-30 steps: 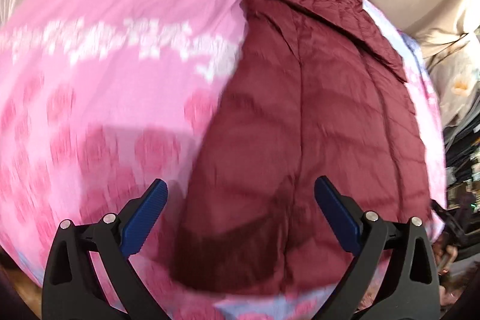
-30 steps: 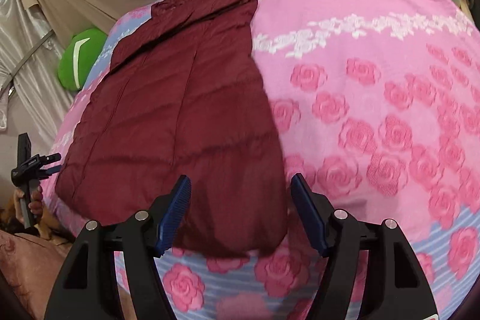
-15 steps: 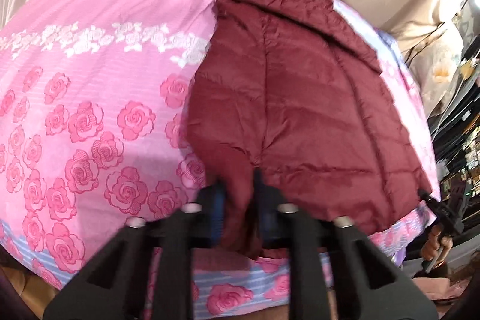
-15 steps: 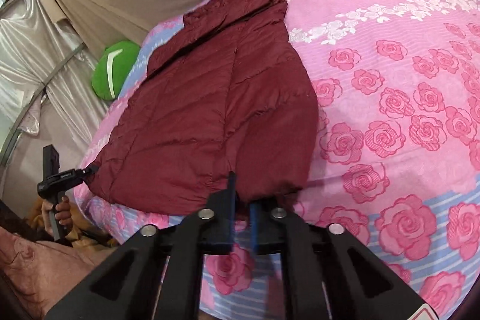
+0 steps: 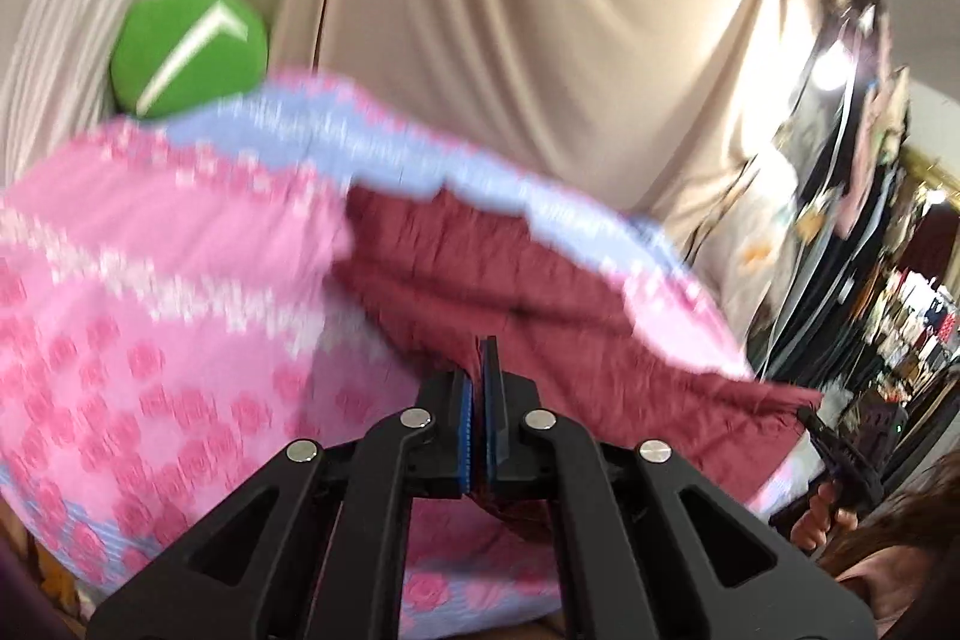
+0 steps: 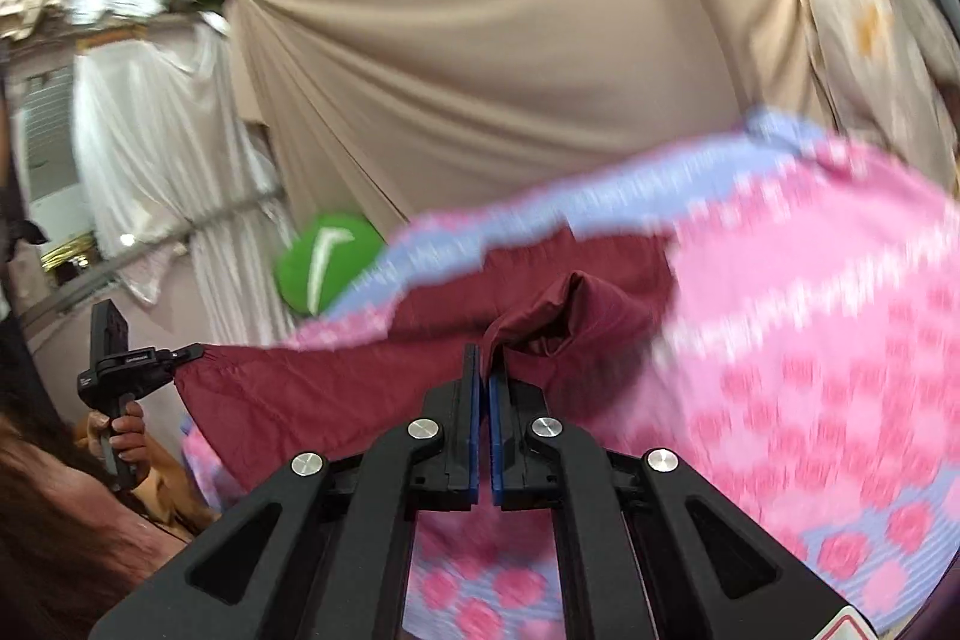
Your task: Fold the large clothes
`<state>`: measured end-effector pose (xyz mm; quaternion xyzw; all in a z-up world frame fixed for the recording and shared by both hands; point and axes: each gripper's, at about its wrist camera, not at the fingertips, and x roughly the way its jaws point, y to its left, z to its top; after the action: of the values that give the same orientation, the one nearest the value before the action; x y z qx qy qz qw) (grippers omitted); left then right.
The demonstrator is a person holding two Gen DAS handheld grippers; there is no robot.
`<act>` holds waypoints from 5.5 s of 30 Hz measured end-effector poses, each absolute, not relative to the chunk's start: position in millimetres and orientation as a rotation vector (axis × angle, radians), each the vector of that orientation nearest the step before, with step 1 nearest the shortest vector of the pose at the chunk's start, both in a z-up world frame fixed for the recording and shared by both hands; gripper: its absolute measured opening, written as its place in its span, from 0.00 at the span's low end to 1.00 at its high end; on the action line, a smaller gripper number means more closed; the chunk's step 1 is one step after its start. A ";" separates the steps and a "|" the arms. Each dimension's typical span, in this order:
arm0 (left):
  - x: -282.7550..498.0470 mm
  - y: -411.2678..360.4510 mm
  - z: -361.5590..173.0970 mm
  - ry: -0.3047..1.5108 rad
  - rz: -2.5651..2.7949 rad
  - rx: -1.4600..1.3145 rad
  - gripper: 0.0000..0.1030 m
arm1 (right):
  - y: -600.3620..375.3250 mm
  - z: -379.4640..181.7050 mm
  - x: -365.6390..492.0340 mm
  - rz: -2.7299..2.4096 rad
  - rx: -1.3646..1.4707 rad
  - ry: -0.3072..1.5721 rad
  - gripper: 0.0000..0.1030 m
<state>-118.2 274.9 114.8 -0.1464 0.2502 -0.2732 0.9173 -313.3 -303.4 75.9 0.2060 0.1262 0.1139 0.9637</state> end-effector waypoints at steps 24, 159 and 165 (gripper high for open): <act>128.0 163.7 95.8 0.688 -0.280 -0.050 0.02 | -360.2 101.0 -82.8 0.019 0.354 0.273 0.02; 91.7 132.0 -25.2 0.912 -0.143 0.097 0.51 | -351.0 -64.7 -80.2 -0.302 0.443 0.808 0.00; 108.1 133.2 13.9 0.842 -0.156 0.002 0.50 | -336.9 -7.7 -51.2 -0.264 0.403 0.656 0.15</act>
<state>108.1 133.2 14.0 0.0011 0.4083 -0.0757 0.9097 -51.2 -336.9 -7.7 0.1960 0.3192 -0.1284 0.9183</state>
